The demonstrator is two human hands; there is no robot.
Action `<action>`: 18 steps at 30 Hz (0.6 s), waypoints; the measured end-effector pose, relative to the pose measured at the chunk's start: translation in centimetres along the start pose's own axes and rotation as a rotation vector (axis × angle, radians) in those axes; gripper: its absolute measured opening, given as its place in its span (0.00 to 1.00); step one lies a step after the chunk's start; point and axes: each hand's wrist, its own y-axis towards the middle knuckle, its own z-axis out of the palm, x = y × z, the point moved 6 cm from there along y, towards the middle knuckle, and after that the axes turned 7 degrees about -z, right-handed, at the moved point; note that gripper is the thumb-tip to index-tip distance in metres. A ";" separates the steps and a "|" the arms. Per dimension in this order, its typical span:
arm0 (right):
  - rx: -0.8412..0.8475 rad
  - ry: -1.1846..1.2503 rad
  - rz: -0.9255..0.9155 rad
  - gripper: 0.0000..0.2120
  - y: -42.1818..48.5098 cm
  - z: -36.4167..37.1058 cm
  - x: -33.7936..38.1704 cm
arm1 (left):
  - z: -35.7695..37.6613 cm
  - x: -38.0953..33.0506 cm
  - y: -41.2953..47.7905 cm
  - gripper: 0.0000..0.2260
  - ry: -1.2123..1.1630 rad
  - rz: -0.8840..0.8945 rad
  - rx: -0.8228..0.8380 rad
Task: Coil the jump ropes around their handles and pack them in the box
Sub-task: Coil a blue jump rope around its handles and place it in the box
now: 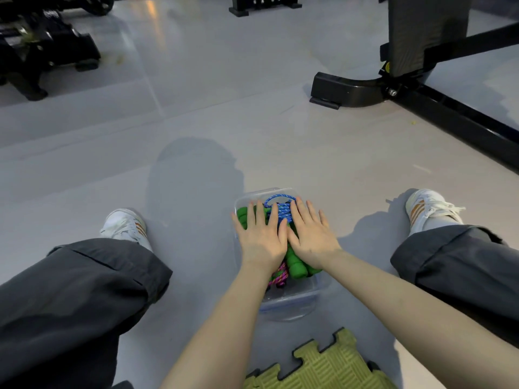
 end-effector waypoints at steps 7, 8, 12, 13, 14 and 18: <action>-0.068 0.268 0.171 0.30 -1.9 0.3 0.7 | 0.1 2.6 -2.3 0.26 -0.265 -0.200 0.129; -0.082 0.277 0.172 0.30 -2.0 0.1 0.8 | -0.1 2.5 -2.6 0.28 -0.324 -0.194 0.130; -0.088 0.274 0.164 0.31 -2.1 -0.2 1.0 | -0.1 1.6 -2.6 0.32 -0.435 -0.239 0.128; -0.091 0.281 0.169 0.31 -2.0 -0.2 1.0 | -0.3 1.5 -2.4 0.30 -0.415 -0.254 0.128; -0.096 0.293 0.177 0.30 -1.9 -0.2 1.1 | -0.7 1.5 -2.1 0.28 -0.387 -0.264 0.119; -0.150 0.342 0.182 0.31 -0.9 -1.2 2.5 | -3.6 2.3 -0.6 0.26 -0.367 -0.222 0.018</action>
